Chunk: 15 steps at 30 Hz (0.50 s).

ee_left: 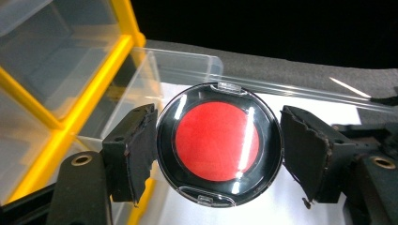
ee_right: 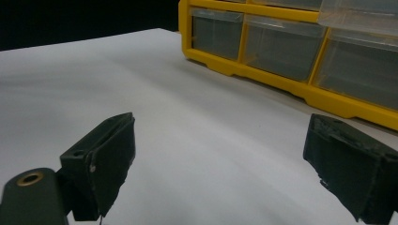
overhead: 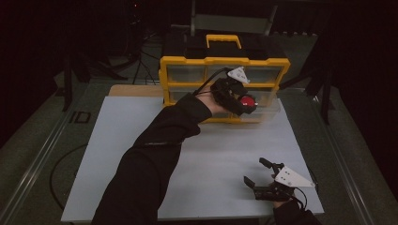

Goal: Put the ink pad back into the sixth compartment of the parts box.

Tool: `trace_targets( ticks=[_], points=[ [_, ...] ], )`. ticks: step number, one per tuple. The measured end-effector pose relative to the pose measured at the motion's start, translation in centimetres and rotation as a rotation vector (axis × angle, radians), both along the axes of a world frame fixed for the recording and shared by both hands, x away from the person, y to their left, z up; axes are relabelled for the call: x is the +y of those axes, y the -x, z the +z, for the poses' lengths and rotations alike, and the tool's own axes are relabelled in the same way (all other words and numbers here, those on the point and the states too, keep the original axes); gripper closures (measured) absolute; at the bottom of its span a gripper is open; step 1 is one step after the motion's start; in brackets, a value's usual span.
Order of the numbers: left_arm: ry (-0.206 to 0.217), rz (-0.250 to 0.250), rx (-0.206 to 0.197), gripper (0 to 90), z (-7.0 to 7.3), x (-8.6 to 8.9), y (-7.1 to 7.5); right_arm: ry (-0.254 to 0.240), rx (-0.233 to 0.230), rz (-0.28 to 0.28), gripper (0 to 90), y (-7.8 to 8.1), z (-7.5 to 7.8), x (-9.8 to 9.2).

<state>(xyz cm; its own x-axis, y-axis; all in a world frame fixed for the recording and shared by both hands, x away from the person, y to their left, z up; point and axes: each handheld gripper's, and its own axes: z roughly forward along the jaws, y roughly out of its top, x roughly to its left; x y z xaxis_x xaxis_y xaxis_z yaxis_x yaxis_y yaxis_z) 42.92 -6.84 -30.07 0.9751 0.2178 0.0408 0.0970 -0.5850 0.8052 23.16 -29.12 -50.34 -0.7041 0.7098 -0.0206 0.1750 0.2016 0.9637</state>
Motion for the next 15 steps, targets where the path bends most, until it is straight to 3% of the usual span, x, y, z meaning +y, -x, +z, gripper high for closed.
trace_targets(
  ticks=[15],
  points=[
    [-0.025, 0.006, 0.015, 30.0, 0.2, -2.3, -2.6, -0.008, 0.016, -0.008, 9.7, 0.0, -0.1, -0.1]
  ],
)
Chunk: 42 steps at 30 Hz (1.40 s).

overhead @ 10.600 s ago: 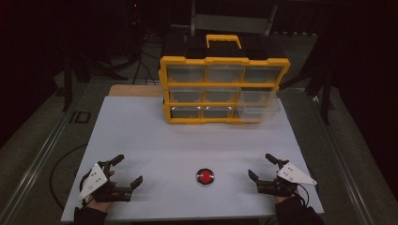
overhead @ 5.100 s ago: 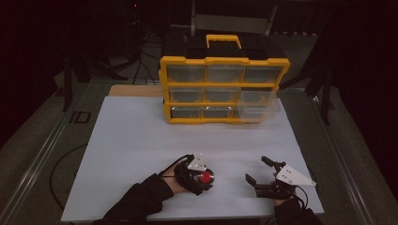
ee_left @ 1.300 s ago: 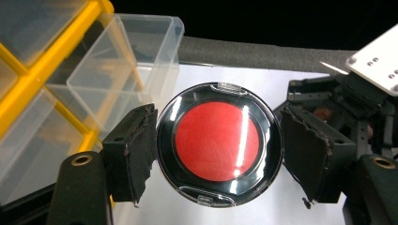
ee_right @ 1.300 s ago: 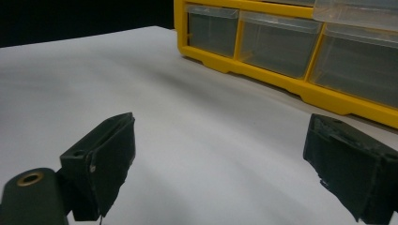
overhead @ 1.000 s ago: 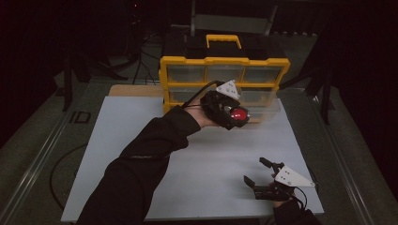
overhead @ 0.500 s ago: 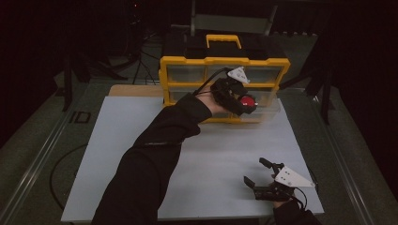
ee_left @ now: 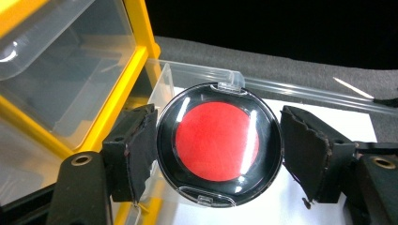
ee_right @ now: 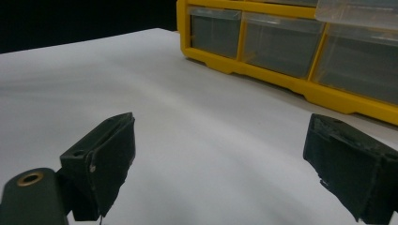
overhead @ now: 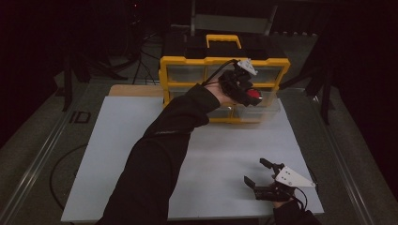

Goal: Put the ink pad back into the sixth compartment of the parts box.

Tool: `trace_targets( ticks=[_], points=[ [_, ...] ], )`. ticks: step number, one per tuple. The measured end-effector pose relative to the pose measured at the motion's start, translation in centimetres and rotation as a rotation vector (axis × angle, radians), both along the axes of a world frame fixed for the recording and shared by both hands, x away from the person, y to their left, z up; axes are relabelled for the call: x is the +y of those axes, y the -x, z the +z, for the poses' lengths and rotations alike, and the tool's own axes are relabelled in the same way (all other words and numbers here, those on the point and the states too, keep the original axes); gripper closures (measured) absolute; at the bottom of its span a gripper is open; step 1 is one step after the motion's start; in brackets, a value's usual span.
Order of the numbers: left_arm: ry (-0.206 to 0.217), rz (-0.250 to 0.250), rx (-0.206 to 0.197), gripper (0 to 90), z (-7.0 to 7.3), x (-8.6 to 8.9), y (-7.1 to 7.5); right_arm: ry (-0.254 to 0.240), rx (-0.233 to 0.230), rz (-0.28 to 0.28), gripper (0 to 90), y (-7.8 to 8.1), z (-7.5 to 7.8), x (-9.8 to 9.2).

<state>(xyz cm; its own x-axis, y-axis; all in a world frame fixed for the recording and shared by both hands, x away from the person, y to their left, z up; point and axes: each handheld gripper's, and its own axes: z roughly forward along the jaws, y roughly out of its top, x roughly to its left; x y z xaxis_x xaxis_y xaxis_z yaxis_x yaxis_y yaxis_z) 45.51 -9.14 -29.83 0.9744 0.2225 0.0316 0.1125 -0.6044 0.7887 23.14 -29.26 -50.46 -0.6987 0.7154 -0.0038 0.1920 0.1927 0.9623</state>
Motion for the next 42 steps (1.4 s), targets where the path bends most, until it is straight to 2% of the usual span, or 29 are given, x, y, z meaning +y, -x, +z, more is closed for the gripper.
trace_targets(
  ticks=[8, 10, 15, 18, 21, 23, 26, 30, 34, 38, 40, 42],
  points=[
    [0.005, 0.000, 0.014, 30.0, -0.5, -1.4, -1.2, -0.011, 0.001, 0.000, 9.6, -0.1, -0.1, -0.2],
    [0.013, -0.008, 0.030, 30.0, -0.4, -1.6, -1.5, -0.011, 0.003, -0.004, 9.7, -0.1, 0.0, -0.2],
    [0.028, 0.006, 0.041, 30.0, -0.3, -2.6, -2.1, -0.016, 0.007, -0.008, 9.7, -0.1, 0.0, -0.2],
    [0.020, 0.019, 0.042, 30.0, -0.4, -3.1, -2.4, -0.011, 0.003, -0.003, 9.7, -0.1, -0.1, -0.1],
    [0.035, 0.030, 0.053, 30.0, -0.4, -3.3, -2.7, -0.003, -0.002, -0.007, 9.7, -0.1, 0.1, -0.2],
    [0.051, 0.023, 0.066, 30.0, -0.5, -3.5, -2.8, -0.026, 0.002, -0.013, 9.7, -0.1, 0.1, -0.4],
    [0.023, 0.024, 0.043, 30.0, -0.6, -4.1, -2.9, -0.019, 0.006, -0.008, 9.7, -0.1, 0.0, -0.3],
    [0.019, 0.012, 0.050, 30.0, -0.7, -4.7, -3.0, -0.016, 0.005, -0.006, 9.7, 0.0, 0.1, -0.2],
    [0.003, 0.026, 0.037, 30.0, -1.1, -5.0, -2.9, -0.015, 0.003, -0.004, 9.7, -0.1, 0.0, -0.3],
    [-0.013, 0.035, 0.044, 30.0, -1.6, -5.2, -2.7, -0.019, 0.006, -0.002, 9.7, 0.0, 0.0, -0.2],
    [-0.035, 0.056, 0.038, 30.0, -1.9, -5.3, -2.6, -0.015, 0.005, 0.001, 9.7, -0.1, 0.0, -0.2],
    [-0.035, 0.056, 0.038, 30.0, -1.9, -5.3, -2.6, -0.014, 0.005, 0.001, 9.7, -0.1, 0.0, -0.2]
  ],
)
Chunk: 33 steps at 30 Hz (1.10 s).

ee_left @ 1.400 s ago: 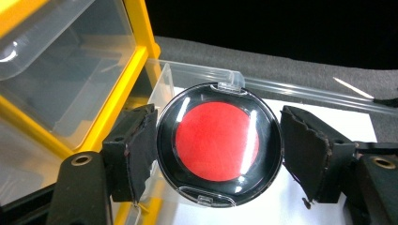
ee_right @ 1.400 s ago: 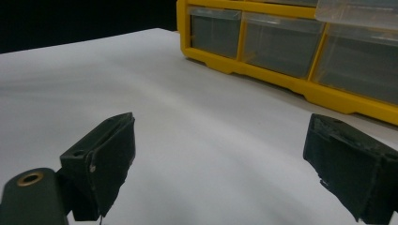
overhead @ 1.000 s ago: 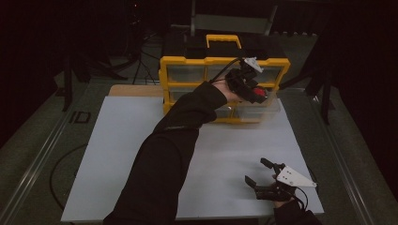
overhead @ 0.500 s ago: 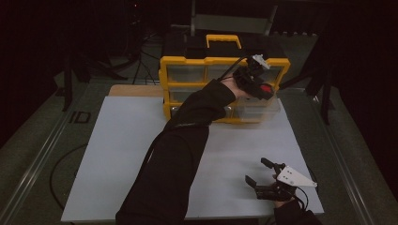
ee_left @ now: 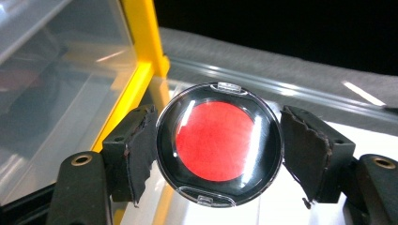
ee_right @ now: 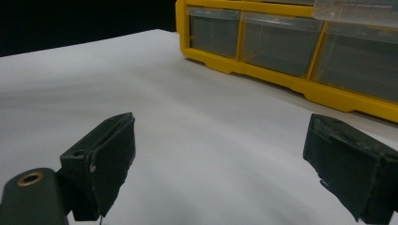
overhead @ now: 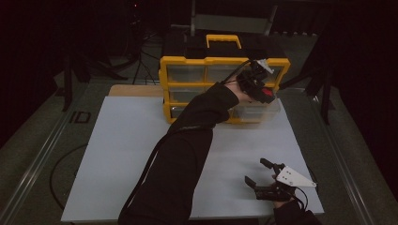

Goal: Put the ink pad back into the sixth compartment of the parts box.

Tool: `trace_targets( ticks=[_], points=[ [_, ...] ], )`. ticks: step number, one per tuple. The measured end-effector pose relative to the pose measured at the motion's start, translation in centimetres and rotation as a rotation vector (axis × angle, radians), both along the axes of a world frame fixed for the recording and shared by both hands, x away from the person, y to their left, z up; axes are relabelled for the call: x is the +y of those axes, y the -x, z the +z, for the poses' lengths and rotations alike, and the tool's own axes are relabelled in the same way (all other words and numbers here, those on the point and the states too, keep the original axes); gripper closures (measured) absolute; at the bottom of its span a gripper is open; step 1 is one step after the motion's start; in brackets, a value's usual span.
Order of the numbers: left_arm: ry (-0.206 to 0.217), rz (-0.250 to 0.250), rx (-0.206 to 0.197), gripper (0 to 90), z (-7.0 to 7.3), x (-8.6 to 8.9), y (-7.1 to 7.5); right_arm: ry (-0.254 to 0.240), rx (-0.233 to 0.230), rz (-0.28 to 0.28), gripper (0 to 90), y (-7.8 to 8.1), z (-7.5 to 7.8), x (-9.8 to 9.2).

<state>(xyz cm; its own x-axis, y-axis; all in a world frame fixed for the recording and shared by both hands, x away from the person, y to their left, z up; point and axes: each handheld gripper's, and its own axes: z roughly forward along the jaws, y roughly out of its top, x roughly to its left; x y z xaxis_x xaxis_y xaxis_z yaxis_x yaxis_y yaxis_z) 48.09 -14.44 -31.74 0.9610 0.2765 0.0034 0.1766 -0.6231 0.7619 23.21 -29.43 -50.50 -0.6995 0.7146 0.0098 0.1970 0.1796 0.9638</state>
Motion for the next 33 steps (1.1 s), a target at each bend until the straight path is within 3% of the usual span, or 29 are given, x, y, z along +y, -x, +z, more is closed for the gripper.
trace_targets(
  ticks=[3, 14, 19, 20, 24, 30, 31, 33],
  points=[
    [-0.027, 0.022, 0.033, 30.0, -0.5, -0.1, -0.1, 0.002, 0.000, 0.001, 9.7, 0.0, 0.0, 0.1],
    [-0.043, 0.098, 0.050, 29.2, -0.7, -0.2, 0.0, 0.003, 0.005, 0.005, 9.7, 0.0, -0.1, 0.1],
    [-0.023, 0.067, 0.048, 14.9, -0.6, 0.1, 0.2, 0.005, 0.006, 0.004, 9.7, 0.0, -0.1, 0.1],
    [-0.014, 0.065, 0.063, 14.7, -0.6, 0.2, 0.3, 0.006, 0.005, 0.004, 9.7, 0.0, -0.1, 0.1],
    [0.011, 0.076, 0.050, 2.7, -0.9, 0.4, 0.5, 0.006, 0.010, 0.004, 9.7, -0.1, -0.2, 0.2],
    [0.022, 0.089, 0.042, 0.4, -0.9, 0.9, 0.5, 0.004, 0.011, 0.005, 9.7, 0.0, -0.2, 0.2],
    [0.051, 0.088, 0.066, 0.1, -1.0, 1.4, 0.5, 0.006, 0.010, 0.008, 9.7, 0.0, -0.2, 0.3],
    [0.068, 0.086, 0.066, 0.1, -1.0, 1.8, 0.6, 0.011, 0.010, 0.010, 9.7, -0.1, -0.3, 0.3]
  ],
)
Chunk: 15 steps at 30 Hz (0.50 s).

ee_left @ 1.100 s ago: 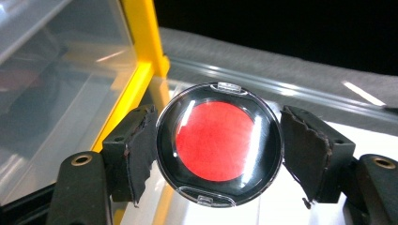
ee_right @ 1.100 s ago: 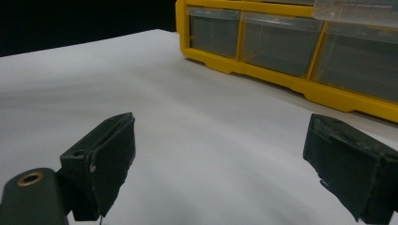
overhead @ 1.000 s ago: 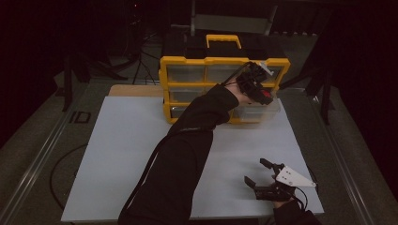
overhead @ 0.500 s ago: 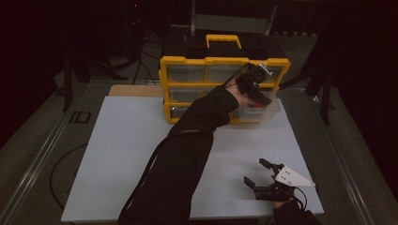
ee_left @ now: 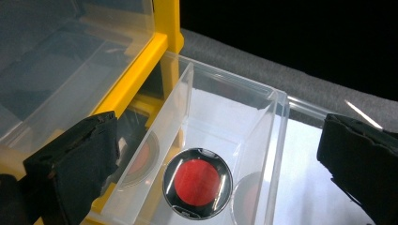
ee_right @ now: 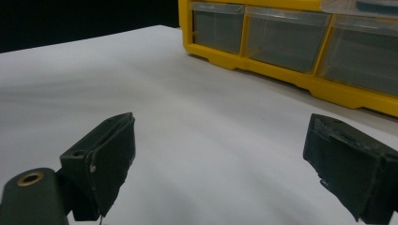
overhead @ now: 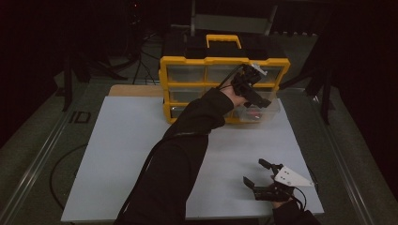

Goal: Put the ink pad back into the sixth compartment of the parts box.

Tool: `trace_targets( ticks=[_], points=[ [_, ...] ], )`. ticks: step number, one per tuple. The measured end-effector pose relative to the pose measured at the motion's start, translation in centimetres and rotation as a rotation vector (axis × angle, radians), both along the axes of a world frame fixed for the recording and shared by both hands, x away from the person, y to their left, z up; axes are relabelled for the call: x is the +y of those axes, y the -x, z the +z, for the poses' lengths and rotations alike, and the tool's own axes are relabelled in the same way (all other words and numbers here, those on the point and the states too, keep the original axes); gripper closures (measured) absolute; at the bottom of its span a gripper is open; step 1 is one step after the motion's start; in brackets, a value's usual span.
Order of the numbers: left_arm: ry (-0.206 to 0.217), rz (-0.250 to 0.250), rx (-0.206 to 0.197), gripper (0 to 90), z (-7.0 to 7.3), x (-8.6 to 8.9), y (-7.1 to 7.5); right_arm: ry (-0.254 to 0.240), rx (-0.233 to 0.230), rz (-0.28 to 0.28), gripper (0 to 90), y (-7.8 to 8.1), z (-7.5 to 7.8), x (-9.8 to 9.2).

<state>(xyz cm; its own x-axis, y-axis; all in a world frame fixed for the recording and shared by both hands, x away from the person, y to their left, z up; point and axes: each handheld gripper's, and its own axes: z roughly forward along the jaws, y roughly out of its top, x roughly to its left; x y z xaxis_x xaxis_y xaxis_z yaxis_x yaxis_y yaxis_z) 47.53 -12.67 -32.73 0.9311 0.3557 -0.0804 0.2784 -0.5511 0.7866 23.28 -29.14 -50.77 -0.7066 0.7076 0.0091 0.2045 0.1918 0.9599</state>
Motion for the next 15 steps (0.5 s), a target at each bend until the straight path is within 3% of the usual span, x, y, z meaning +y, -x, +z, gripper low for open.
trace_targets(
  ticks=[6, 15],
  points=[
    [0.027, -0.022, -0.010, 0.1, -0.4, 1.1, 0.6, -0.001, 0.002, 0.004, 9.7, 0.0, 0.0, 0.0],
    [0.049, 0.015, -0.021, 0.1, -0.7, 3.5, 1.2, 0.009, 0.000, 0.002, 9.7, 0.0, 0.0, 0.2]
  ],
)
